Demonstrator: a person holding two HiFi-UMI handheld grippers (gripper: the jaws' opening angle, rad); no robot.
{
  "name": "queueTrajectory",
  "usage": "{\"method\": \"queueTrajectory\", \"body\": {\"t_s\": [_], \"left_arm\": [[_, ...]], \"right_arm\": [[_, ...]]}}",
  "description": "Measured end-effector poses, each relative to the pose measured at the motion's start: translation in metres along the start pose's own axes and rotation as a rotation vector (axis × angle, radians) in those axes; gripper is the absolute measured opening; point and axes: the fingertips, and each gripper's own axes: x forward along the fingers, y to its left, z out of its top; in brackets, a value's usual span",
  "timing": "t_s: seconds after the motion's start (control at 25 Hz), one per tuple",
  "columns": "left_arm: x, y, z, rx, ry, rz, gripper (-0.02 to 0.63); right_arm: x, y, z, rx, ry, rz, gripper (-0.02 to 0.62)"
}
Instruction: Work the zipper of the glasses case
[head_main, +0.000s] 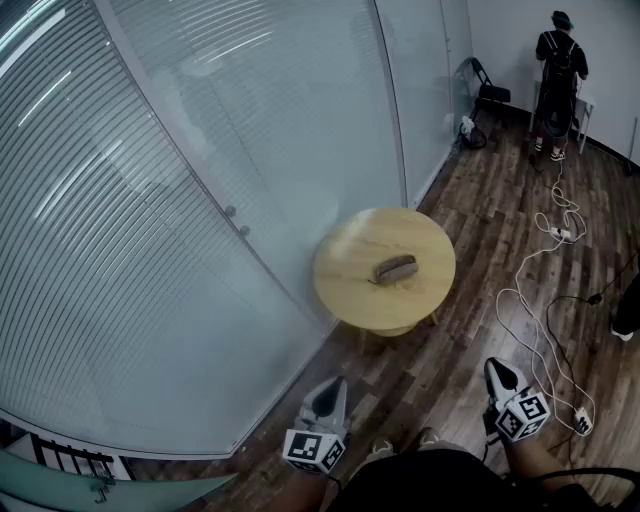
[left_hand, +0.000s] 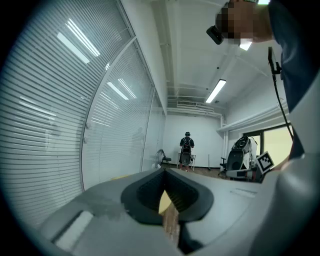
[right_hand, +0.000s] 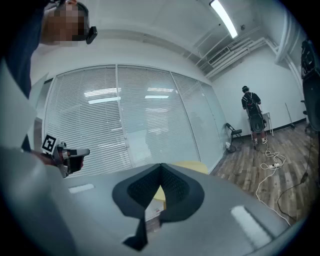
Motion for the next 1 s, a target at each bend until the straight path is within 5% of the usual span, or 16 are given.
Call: {"method": "queueTrajectory", "body": {"t_s": [0.6,1.0], "left_arm": [[0.034,-0.035,0.005,-0.003,0.014,0.024,0.002],[0.089,-0.065,0.01,0.006,-0.022,0.038,0.002]], "right_arm": [[-0.014,-0.036,0.015,-0.04,0.011,0.017,0.003],[-0.026,-0.103,0.012,-0.026,0.039,-0.035,0.005]]}}
